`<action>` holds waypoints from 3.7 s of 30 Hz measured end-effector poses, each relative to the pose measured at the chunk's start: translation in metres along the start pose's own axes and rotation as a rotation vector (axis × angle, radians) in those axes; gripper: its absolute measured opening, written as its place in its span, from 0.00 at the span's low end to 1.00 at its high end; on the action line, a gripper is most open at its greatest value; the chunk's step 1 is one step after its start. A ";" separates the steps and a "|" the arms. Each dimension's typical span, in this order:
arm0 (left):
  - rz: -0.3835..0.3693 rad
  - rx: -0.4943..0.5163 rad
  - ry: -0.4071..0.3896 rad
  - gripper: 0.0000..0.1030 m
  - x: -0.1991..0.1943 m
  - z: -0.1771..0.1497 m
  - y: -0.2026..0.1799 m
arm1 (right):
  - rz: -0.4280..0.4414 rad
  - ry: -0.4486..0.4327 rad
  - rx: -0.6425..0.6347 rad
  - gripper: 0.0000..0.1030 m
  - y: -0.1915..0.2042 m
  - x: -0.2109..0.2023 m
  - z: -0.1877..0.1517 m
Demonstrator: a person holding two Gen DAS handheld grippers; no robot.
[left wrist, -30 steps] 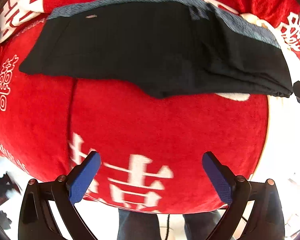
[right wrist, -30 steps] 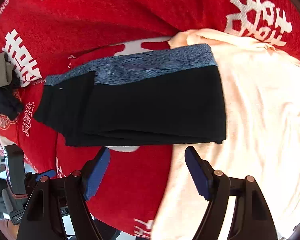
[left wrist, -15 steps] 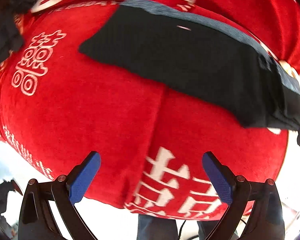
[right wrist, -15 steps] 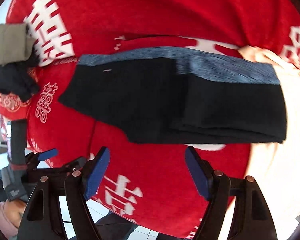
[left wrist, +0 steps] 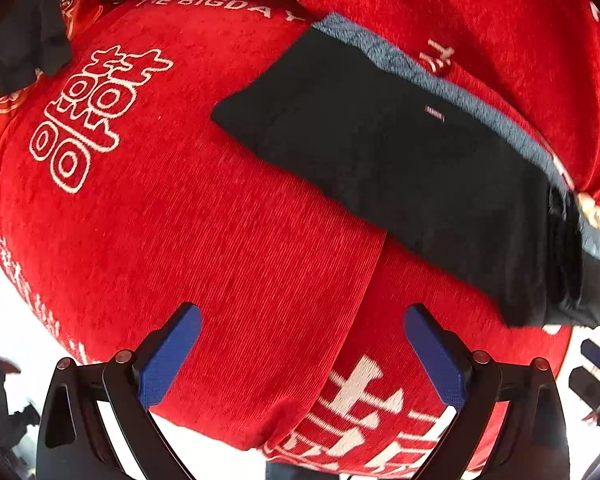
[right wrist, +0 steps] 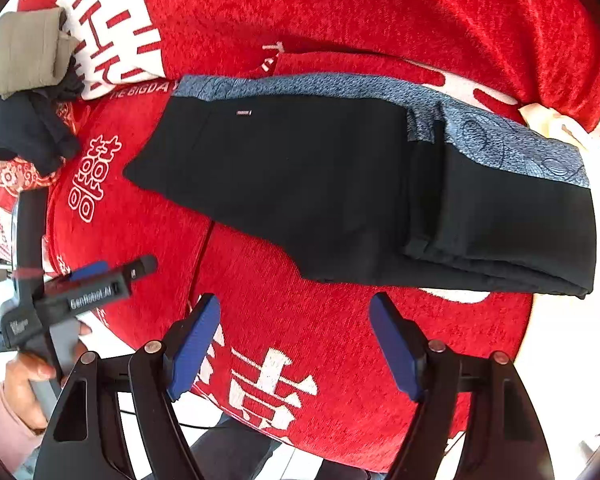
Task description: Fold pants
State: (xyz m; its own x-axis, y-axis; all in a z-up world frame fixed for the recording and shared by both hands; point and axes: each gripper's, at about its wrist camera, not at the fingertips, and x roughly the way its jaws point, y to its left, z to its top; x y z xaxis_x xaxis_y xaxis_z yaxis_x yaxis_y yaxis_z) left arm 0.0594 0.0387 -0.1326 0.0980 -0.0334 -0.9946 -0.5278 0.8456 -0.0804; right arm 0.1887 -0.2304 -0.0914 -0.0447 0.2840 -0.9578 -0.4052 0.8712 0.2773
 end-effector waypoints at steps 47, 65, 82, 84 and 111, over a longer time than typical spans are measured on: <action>-0.620 -0.225 -0.096 0.99 0.088 0.083 0.003 | 0.070 0.127 0.003 0.78 0.031 0.057 -0.003; -0.118 0.033 -0.257 0.31 0.059 0.093 -0.056 | 0.073 -0.009 -0.032 0.78 0.002 0.020 0.057; 0.249 0.534 -0.521 0.31 0.037 0.050 -0.129 | 0.259 0.361 -0.404 0.79 0.174 0.077 0.223; 0.255 0.535 -0.508 0.31 0.039 0.050 -0.131 | 0.196 0.427 -0.446 0.79 0.189 0.104 0.222; -0.081 1.120 -0.511 0.31 -0.026 -0.110 -0.417 | 0.615 -0.237 0.380 0.19 -0.230 -0.115 0.024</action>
State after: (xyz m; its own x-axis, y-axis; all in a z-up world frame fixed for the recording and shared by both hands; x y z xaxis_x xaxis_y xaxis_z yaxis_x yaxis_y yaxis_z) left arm 0.1839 -0.3720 -0.0800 0.5480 -0.1081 -0.8295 0.4848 0.8491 0.2096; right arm 0.3093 -0.4538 -0.0430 0.0536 0.8041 -0.5921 -0.0260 0.5939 0.8041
